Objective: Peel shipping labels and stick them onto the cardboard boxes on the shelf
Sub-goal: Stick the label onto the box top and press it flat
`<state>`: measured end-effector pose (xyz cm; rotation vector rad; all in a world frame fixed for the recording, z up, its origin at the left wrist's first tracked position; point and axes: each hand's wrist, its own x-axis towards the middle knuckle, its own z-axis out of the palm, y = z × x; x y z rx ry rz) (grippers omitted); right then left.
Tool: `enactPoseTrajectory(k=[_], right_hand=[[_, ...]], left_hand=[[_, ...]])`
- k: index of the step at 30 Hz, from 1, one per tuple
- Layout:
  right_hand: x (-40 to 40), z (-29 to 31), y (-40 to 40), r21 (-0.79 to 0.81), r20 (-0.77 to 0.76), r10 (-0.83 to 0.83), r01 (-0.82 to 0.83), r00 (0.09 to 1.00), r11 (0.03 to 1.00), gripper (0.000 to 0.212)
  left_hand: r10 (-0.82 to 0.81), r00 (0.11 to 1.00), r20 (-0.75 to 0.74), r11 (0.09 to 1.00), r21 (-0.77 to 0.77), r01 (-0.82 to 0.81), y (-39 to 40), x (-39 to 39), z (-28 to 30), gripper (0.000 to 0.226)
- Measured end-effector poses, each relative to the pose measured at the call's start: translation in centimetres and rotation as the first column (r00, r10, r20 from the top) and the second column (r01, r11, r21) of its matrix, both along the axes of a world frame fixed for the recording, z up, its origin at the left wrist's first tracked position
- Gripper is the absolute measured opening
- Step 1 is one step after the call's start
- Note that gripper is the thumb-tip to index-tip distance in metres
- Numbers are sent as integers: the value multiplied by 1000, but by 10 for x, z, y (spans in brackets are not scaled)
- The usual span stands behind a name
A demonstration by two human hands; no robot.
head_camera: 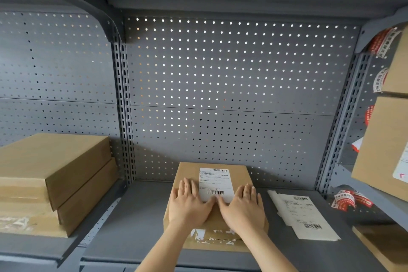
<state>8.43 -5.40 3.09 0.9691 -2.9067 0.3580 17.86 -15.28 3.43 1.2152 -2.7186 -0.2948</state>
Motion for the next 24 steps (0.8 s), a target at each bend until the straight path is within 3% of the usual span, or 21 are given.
enactPoseTrajectory(k=[11, 24], right_hand=[[-3, 1, 1, 12, 14, 15, -15, 1000, 1000, 90], [-13, 4, 12, 16, 43, 110, -111, 993, 994, 66]], left_hand=[[-41, 999, 18, 999, 5, 41, -3, 1, -1, 84], [-104, 994, 26, 994, 22, 104, -15, 3, -2, 69]])
